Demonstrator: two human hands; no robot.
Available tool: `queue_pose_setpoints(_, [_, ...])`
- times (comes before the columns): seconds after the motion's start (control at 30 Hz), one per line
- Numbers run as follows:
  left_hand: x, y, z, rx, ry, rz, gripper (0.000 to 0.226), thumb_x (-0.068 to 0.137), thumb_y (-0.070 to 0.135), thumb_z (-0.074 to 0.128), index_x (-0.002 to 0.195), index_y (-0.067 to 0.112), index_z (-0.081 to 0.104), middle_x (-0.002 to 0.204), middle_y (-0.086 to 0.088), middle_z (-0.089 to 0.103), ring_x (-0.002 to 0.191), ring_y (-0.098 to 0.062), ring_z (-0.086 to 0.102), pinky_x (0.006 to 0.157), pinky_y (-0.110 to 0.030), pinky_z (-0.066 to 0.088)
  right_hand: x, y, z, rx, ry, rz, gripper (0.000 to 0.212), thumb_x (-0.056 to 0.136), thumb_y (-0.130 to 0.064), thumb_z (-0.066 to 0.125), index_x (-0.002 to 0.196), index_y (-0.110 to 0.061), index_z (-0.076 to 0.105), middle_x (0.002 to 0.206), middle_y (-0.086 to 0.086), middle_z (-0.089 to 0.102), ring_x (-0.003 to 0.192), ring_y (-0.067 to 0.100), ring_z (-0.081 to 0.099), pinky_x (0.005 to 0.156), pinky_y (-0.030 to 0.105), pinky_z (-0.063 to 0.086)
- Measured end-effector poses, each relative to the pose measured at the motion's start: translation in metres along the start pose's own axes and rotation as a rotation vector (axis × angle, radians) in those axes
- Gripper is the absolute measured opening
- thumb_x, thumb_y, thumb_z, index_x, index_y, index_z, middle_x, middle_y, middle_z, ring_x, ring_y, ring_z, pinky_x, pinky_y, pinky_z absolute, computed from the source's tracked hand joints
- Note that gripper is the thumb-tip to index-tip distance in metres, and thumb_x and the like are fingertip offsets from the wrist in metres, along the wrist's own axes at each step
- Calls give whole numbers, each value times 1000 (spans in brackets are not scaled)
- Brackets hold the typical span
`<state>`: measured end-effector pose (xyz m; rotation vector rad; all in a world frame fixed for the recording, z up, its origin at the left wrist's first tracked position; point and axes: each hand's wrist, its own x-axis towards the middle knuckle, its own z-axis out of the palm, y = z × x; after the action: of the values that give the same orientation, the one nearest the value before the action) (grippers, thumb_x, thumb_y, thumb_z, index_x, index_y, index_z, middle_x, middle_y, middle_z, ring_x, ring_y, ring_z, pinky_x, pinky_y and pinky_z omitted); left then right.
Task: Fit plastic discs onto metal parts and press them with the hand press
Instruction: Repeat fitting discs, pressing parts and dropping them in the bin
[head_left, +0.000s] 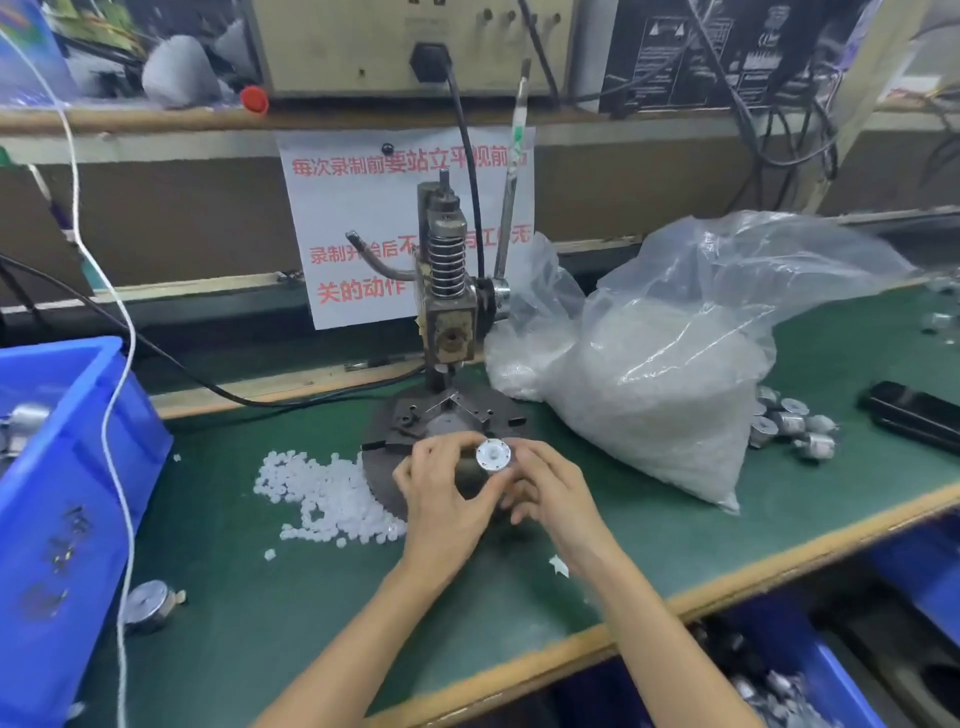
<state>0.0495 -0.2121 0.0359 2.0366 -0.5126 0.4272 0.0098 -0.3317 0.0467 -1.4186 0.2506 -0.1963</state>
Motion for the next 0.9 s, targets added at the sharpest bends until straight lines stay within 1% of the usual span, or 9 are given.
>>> queue_pose_setpoints(0.1, [-24, 27, 11, -62, -95, 21, 32, 70, 35, 71, 95, 39, 51, 93, 22, 57, 97, 3, 44, 90, -12, 19, -21, -5, -18, 31, -20, 47, 24, 98, -14, 44, 100, -3, 65, 79, 14, 70, 65, 21, 62, 50, 26, 45])
queue_pose_setpoints(0.23, [-52, 58, 30, -140, -238, 48, 30, 73, 29, 72, 94, 35, 51, 92, 21, 56, 94, -2, 46, 86, -12, 25, -60, -4, -58, 29, 57, 55, 25, 99, -16, 44, 97, -5, 66, 85, 14, 72, 78, 21, 69, 55, 28, 48])
queue_pose_setpoints(0.4, [-95, 99, 69, -90, -511, 153, 29, 77, 32, 72, 100, 21, 57, 93, 16, 58, 88, -10, 49, 80, -24, 35, -123, 11, -125, -13, 238, 130, 22, 98, -15, 47, 92, -11, 68, 76, 1, 70, 64, 12, 66, 50, 22, 47])
queue_pose_setpoints(0.5, [-121, 113, 97, 61, -783, 245, 38, 83, 37, 64, 116, 22, 50, 106, 7, 61, 101, -17, 50, 87, -31, 37, -156, 37, -170, -99, 371, 223, 20, 97, -15, 48, 94, -10, 68, 82, 7, 71, 67, 17, 65, 55, 24, 49])
queue_pose_setpoints(0.6, [-142, 118, 120, 196, -960, 179, 45, 89, 32, 56, 129, 19, 39, 116, 2, 60, 113, -23, 47, 96, -37, 32, -179, 83, -207, -191, 509, 363, 18, 98, -14, 47, 93, -7, 63, 83, 8, 64, 57, 18, 62, 55, 27, 48])
queue_pose_setpoints(0.73, [-162, 109, 135, 249, -1038, 110, 39, 90, 24, 50, 128, 18, 42, 110, 4, 64, 113, -23, 48, 97, -37, 32, -203, 156, -232, -320, 601, 582, 21, 97, -8, 44, 85, 4, 56, 82, 27, 53, 70, 24, 53, 62, 33, 42])
queue_pose_setpoints(0.77, [-165, 105, 137, 263, -1042, 112, 38, 90, 24, 50, 127, 18, 43, 107, 5, 64, 112, -23, 48, 95, -37, 32, -204, 171, -232, -318, 588, 623, 22, 97, -8, 44, 80, -1, 55, 82, 34, 54, 70, 23, 52, 61, 32, 39])
queue_pose_setpoints(0.83, [-169, 99, 139, 281, -1045, 103, 37, 90, 25, 50, 126, 19, 44, 105, 7, 64, 109, -21, 49, 92, -34, 32, -203, 193, -228, -271, 553, 681, 19, 96, -11, 47, 77, -13, 51, 80, 28, 56, 65, 21, 53, 57, 31, 40])
queue_pose_setpoints(0.9, [-173, 94, 140, 298, -1047, 97, 36, 90, 25, 50, 125, 20, 45, 105, 9, 64, 107, -19, 50, 88, -32, 30, -200, 207, -222, -216, 581, 710, 1, 93, -10, 53, 93, -11, 53, 92, 17, 61, 69, 21, 59, 60, 32, 51])
